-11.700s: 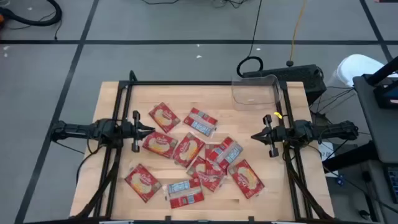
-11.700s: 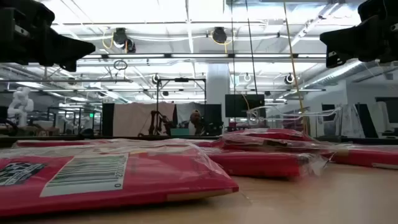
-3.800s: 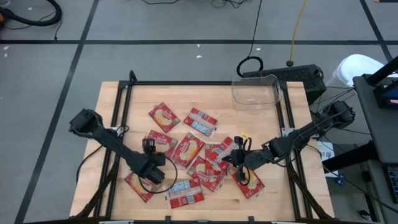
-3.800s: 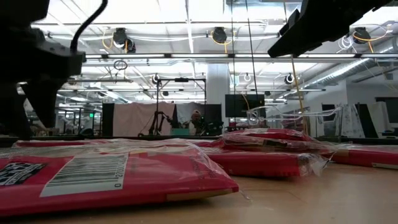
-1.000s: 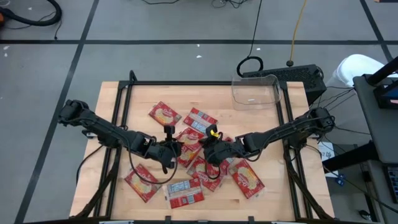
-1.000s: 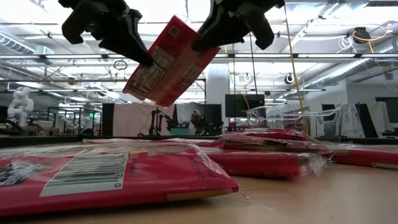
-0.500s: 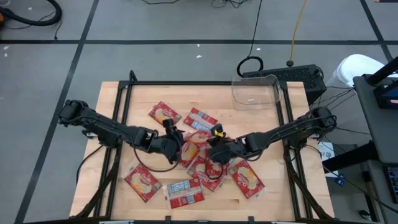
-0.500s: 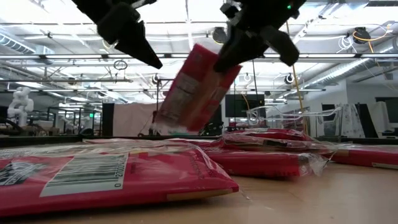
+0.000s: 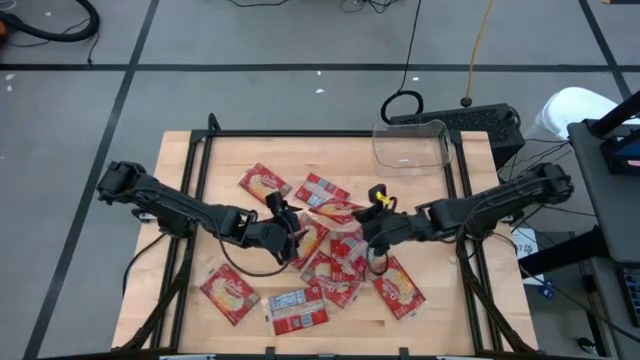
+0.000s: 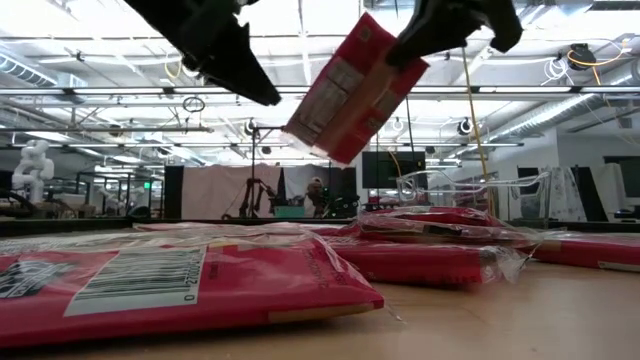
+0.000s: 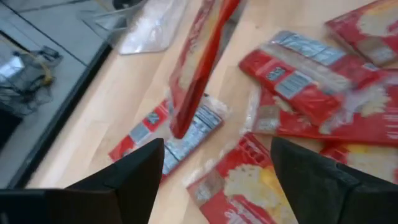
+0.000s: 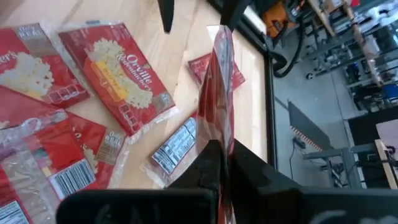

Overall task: Sort popcorn bags into baskets
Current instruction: Put the red popcorn bag into the transparent bin

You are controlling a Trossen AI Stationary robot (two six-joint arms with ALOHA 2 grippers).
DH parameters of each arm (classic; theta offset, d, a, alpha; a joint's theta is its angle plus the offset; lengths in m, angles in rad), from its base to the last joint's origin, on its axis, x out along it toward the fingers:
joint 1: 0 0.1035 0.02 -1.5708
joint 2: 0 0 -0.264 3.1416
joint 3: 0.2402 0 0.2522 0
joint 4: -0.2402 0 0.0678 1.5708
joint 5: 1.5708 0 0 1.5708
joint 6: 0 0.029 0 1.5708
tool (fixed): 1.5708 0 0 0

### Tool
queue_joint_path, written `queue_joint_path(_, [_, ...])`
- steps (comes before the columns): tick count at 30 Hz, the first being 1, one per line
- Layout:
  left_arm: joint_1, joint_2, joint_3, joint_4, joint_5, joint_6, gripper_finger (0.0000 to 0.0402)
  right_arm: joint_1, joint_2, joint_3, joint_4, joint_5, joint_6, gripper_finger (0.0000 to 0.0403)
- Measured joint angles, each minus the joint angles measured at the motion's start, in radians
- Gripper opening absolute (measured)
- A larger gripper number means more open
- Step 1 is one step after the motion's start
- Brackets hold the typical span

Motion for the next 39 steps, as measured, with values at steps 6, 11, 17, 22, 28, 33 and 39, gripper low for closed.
queue_joint_path(6, [0.029,0.079,0.000,0.154,-0.009,0.074,0.0306,0.024,-0.100,-0.136,0.115,-0.001,0.023,0.0004])
queue_joint_path(11, [0.072,0.163,0.000,0.300,-0.005,0.139,0.0288,0.054,-0.173,-0.196,0.153,0.000,0.030,0.0004])
queue_joint_path(17, [0.105,0.223,-0.001,0.424,0.003,0.208,0.0215,0.069,-0.228,-0.205,0.151,0.000,0.064,0.0004])
queue_joint_path(22, [0.107,0.215,0.000,0.477,0.005,0.289,0.0102,0.069,-0.238,-0.205,0.132,0.000,0.102,0.0004])
queue_joint_path(28, [0.108,0.211,0.000,0.480,0.021,0.400,0.0010,0.069,-0.238,-0.205,0.125,0.001,0.158,0.0004])
queue_joint_path(33, [0.113,0.210,0.001,0.441,-0.018,0.440,0.0011,0.064,-0.237,-0.205,0.124,0.014,0.331,0.0028])
queue_joint_path(39, [0.120,0.210,0.000,0.357,-0.229,0.521,0.0010,0.064,-0.240,-0.205,0.108,0.155,0.659,0.0108])
